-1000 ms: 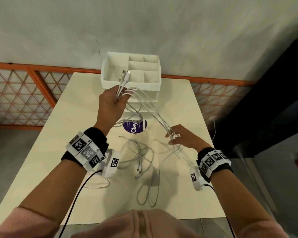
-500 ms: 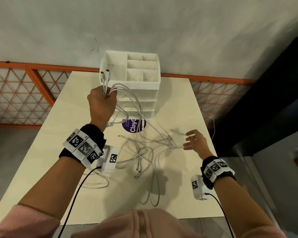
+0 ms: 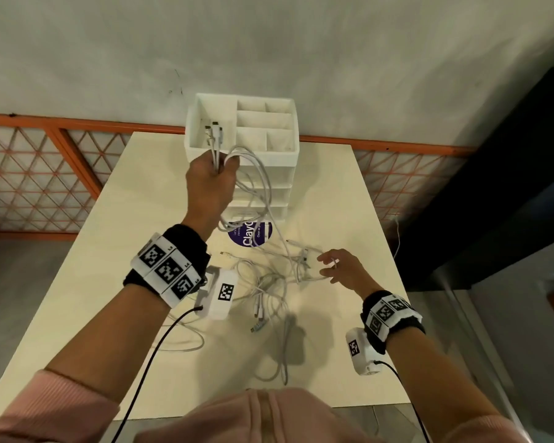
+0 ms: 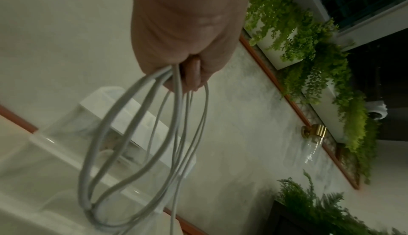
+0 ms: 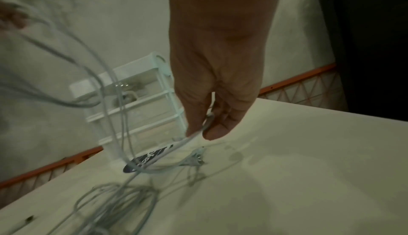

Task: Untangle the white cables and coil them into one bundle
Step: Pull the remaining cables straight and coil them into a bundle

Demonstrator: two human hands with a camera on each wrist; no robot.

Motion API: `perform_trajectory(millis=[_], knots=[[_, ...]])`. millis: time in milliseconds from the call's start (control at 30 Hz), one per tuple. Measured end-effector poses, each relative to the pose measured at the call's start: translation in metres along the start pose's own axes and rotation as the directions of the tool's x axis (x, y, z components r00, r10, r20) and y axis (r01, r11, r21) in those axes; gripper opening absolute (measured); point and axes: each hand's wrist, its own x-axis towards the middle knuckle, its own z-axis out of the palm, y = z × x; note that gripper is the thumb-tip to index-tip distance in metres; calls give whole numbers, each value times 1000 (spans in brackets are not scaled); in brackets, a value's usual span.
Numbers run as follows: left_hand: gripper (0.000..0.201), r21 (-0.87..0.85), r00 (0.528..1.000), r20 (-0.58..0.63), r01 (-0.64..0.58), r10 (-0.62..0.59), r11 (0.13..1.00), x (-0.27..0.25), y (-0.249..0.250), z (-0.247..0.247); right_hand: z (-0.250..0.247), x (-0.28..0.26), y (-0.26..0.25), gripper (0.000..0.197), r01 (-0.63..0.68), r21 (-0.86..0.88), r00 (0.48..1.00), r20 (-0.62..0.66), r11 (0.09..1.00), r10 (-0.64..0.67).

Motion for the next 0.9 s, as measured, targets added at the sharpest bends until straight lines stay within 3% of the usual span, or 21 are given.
perform_trajectory(millis=[200, 300, 400, 467, 500, 567, 633, 733, 900], knots=[[29, -175, 1000, 7, -8, 10, 984, 0, 36, 10, 20, 2, 13, 40, -197, -73, 980, -21, 978, 196], [30, -211, 999, -10, -35, 34, 977, 4, 44, 10, 22, -4, 19, 49, -241, -261, 970, -42, 935, 239], [27, -169, 999, 32, -34, 40, 985, 3, 38, 11, 24, -11, 14, 52, -129, -498, 987, -144, 857, 65], [28, -137, 997, 74, -28, 39, 990, 1, 32, 13, 26, -13, -3, 49, 27, -511, 982, -148, 859, -119], [29, -127, 996, 87, -25, 36, 992, -1, 29, 15, 26, -15, -16, 49, 107, -454, 984, -77, 884, -158], [32, -118, 995, 96, -19, 31, 993, -3, 25, 17, 27, -15, -42, 51, 198, -252, 971, 186, 947, -153], [34, -110, 995, 93, -16, 26, 994, -4, 23, 19, 28, -15, -62, 46, 220, -139, 898, 416, 965, -145], [34, -96, 996, 84, -19, 27, 995, -4, 20, 19, 30, -12, -70, 26, 220, -130, 828, 549, 967, -115], [31, -57, 1000, 17, 5, -5, 998, 0, 10, 11, 13, -12, -70, 18, 123, -124, 704, 710, 985, 1]])
